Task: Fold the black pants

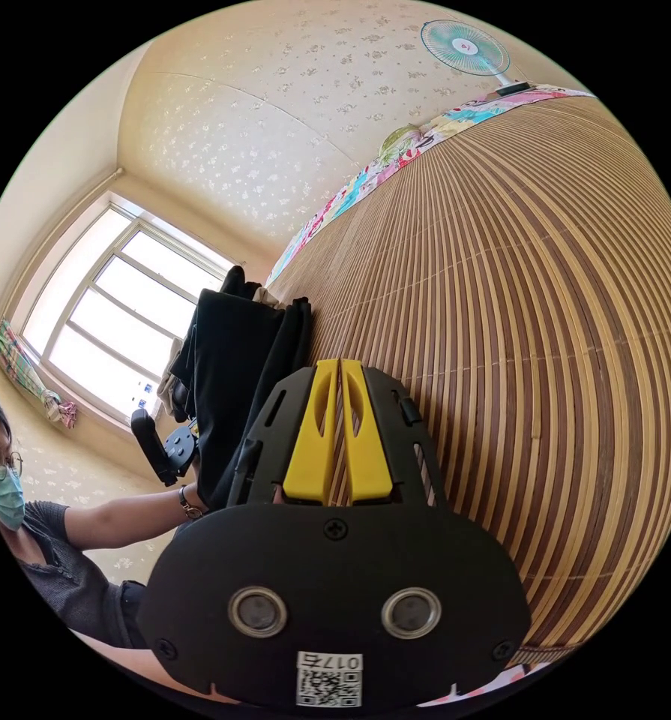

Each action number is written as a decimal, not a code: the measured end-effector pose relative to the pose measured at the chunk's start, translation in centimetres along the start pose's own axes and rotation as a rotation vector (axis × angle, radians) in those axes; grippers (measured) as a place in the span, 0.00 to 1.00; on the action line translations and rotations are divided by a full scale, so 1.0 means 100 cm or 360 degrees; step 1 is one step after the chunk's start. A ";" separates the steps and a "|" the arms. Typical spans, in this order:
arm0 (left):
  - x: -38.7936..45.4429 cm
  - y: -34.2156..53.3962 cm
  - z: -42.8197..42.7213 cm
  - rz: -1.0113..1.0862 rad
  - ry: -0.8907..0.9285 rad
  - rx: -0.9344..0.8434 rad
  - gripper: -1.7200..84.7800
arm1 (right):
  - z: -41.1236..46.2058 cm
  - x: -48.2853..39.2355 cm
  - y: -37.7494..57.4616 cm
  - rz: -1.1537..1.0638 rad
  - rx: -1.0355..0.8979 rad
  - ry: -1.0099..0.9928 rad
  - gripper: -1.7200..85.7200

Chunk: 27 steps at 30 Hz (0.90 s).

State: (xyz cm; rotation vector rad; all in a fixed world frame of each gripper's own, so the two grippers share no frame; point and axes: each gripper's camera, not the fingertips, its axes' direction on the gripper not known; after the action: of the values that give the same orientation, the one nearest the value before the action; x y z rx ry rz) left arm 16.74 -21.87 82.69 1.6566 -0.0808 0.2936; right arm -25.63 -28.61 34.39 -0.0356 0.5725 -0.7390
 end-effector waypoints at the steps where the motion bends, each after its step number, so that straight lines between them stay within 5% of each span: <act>1: 0.000 0.000 0.000 0.0000 0.0000 0.0000 0.02 | -0.002 0.000 -0.001 0.0000 0.0000 0.0000 0.03; 27: 0.024 -0.003 -0.011 0.0001 -0.0010 -0.0001 0.02 | -0.046 0.028 -0.018 0.0006 -0.0002 -0.0018 0.03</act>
State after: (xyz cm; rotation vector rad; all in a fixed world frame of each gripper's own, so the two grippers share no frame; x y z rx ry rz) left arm 18.97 -20.45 83.05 1.6573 -0.0858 0.2887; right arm -27.37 -30.97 29.56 -0.0395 0.5623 -0.7342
